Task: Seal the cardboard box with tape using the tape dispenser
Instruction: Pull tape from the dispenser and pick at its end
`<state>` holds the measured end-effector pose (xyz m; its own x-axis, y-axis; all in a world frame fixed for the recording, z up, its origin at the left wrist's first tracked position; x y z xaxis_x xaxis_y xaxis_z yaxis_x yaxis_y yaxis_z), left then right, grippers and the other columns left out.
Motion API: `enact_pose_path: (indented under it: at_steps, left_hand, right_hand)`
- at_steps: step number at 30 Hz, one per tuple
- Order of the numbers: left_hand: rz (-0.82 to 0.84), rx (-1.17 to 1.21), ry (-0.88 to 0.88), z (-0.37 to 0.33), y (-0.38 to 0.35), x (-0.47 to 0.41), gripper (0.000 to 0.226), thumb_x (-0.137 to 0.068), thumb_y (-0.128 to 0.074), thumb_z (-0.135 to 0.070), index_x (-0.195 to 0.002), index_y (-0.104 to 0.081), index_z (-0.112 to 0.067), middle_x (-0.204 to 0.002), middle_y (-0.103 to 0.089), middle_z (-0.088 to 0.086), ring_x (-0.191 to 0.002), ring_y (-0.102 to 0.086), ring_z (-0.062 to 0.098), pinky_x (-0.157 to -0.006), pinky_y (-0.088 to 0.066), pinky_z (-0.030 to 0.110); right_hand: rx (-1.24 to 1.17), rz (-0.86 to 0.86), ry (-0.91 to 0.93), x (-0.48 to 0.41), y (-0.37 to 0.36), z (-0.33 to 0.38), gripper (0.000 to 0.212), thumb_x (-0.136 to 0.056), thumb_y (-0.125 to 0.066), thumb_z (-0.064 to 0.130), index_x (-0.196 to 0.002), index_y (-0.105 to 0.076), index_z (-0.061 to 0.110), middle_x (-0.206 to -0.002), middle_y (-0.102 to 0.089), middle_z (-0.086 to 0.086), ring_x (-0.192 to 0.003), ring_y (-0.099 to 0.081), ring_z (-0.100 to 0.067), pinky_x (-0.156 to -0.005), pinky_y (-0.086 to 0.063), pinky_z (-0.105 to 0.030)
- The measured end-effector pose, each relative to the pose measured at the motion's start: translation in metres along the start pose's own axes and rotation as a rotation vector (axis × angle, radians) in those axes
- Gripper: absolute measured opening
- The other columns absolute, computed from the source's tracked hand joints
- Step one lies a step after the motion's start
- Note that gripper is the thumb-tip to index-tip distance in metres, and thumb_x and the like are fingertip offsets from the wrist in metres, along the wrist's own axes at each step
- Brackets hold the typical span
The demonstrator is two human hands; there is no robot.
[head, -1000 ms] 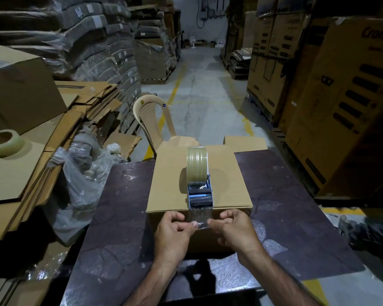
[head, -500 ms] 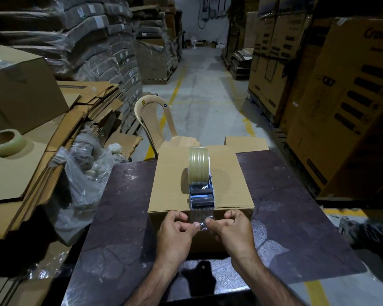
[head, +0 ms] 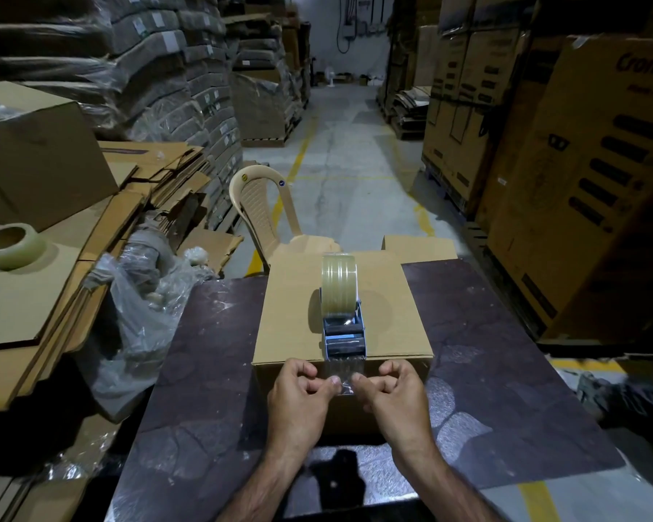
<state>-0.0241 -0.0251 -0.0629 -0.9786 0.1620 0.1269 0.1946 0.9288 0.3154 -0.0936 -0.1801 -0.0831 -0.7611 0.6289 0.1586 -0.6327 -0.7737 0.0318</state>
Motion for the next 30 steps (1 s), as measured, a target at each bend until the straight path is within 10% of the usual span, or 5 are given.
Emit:
enact_pose_path:
  at_steps: [24,30]
  left_hand:
    - [-0.105,0.036,-0.061,-0.001,-0.004,0.0009,0.025,-0.08,-0.075,-0.016,-0.08,-0.051,-0.02,-0.065,-0.071,0.001,-0.057,-0.067,0.007,-0.05,-0.042,0.011]
    - [-0.061,0.067,-0.142,-0.0001,-0.0046,-0.0024,0.028,-0.08,-0.073,-0.005,-0.075,-0.05,-0.019,-0.062,-0.063,0.002,-0.06,-0.062,0.015,-0.059,-0.052,0.03]
  right_hand:
    - [0.054,-0.097,0.108,-0.0029,0.0016,0.0056,0.029,-0.077,-0.074,0.015,-0.077,-0.047,0.023,-0.056,-0.063,-0.002,-0.052,-0.057,-0.012,-0.064,-0.054,-0.051]
    - [0.036,-0.048,0.143,-0.0029,0.0011,0.0064,0.031,-0.075,-0.075,0.012,-0.078,-0.049,0.031,-0.056,-0.062,0.001,-0.057,-0.058,-0.013,-0.068,-0.052,-0.05]
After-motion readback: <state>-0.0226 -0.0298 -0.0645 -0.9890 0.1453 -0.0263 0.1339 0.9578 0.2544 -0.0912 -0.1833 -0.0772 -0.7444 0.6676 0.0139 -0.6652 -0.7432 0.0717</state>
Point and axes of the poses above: each hand's wrist, its own x-axis away from the middle knuckle, its own y-axis out of the back of the hand, z = x × y, the point moved 8 cm from there along -x, towards the middle knuckle
